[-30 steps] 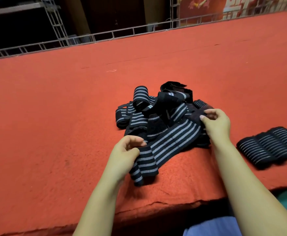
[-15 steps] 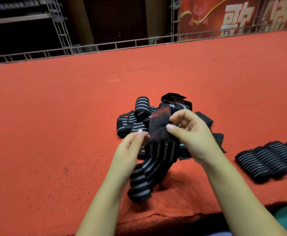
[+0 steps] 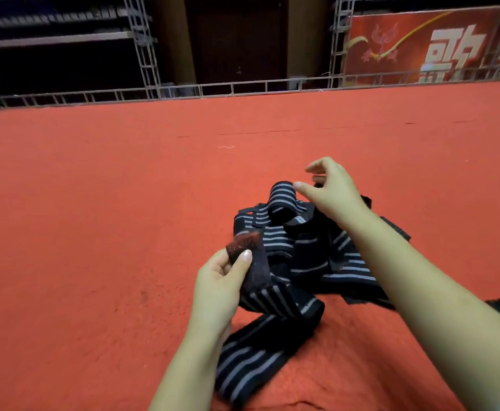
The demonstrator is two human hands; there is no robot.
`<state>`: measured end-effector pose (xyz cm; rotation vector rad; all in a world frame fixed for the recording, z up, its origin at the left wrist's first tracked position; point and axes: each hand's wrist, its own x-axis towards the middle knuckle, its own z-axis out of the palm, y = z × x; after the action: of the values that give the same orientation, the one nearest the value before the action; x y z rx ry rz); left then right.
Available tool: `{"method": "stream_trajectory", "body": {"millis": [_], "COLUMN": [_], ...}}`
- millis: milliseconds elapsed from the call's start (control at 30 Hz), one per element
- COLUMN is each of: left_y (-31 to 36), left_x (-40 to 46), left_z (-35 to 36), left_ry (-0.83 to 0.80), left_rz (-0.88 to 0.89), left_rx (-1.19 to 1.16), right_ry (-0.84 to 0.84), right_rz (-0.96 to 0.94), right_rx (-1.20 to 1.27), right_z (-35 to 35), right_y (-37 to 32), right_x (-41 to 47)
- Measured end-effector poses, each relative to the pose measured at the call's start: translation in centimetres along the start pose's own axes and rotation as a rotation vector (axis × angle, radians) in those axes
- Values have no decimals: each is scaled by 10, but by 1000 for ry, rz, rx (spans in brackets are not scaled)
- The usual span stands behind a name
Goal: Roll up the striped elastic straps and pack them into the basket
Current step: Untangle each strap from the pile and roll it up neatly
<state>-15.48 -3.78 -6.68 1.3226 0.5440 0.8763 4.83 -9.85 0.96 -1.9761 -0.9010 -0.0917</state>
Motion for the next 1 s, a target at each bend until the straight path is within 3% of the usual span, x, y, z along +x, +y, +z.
{"method": "stream_trajectory", "body": {"millis": [167, 267, 400, 467, 567, 667, 767, 1000], "left_y": [1, 1, 0, -1, -2, -1, 7, 19], "left_x": [10, 15, 18, 20, 22, 23, 22, 30], "left_z": [-5, -9, -16, -17, -15, -9, -2, 1], "left_ry": [-31, -37, -31, -16, -12, -29, -10, -8], "left_rz": [-26, -20, -41, -55, -79, -90, -71, 3], "left_rx": [32, 69, 63, 58, 55, 75, 59, 77], "right_ry": [-236, -251, -205, -114, -16, 21, 51, -40], "right_rz": [280, 405, 401, 427, 498, 504, 445, 193], "right_rx": [-138, -203, -286, -68, 618, 979, 1155, 1225], "right_z": [52, 71, 75, 74, 53, 17, -16, -61], "right_y": [7, 21, 39, 50, 44, 26, 10, -25], "right_x": [57, 73, 78, 85, 91, 100, 106, 103]}}
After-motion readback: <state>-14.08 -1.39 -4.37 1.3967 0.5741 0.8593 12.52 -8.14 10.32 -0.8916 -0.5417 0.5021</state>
